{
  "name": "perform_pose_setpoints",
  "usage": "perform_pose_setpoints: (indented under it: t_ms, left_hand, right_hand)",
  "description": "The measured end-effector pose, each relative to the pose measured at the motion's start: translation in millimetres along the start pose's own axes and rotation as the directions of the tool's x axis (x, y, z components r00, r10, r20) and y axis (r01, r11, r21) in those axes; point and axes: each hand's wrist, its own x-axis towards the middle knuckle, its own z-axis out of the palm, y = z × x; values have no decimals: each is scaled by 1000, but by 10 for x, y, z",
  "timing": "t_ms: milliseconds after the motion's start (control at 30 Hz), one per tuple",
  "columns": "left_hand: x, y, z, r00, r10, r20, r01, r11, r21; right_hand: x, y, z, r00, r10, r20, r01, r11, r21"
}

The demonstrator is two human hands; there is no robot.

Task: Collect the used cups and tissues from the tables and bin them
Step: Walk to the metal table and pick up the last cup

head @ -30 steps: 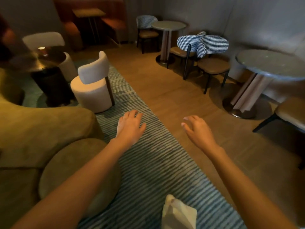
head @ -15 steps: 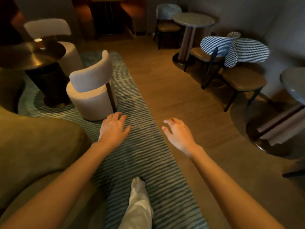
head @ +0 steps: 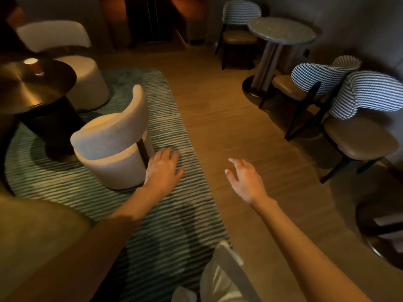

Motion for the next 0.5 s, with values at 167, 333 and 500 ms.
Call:
perform_pose_setpoints:
  t_ms: [167, 333, 500]
  left_hand:
    - [1427, -223, 81, 997, -78, -24, 76, 996, -49]
    - [2661, -414, -195, 967, -219, -133, 204, 972, -120]
    - [3482, -971, -300, 923, -328, -203, 304, 942, -139]
  right_hand:
    - [1539, 374, -112, 998, -58, 31, 60, 996, -69]
    - [3157, 415, -381, 989, -136, 67, 141, 986, -83]
    - [4562, 105, -292, 949, -280, 142, 289, 956, -43]
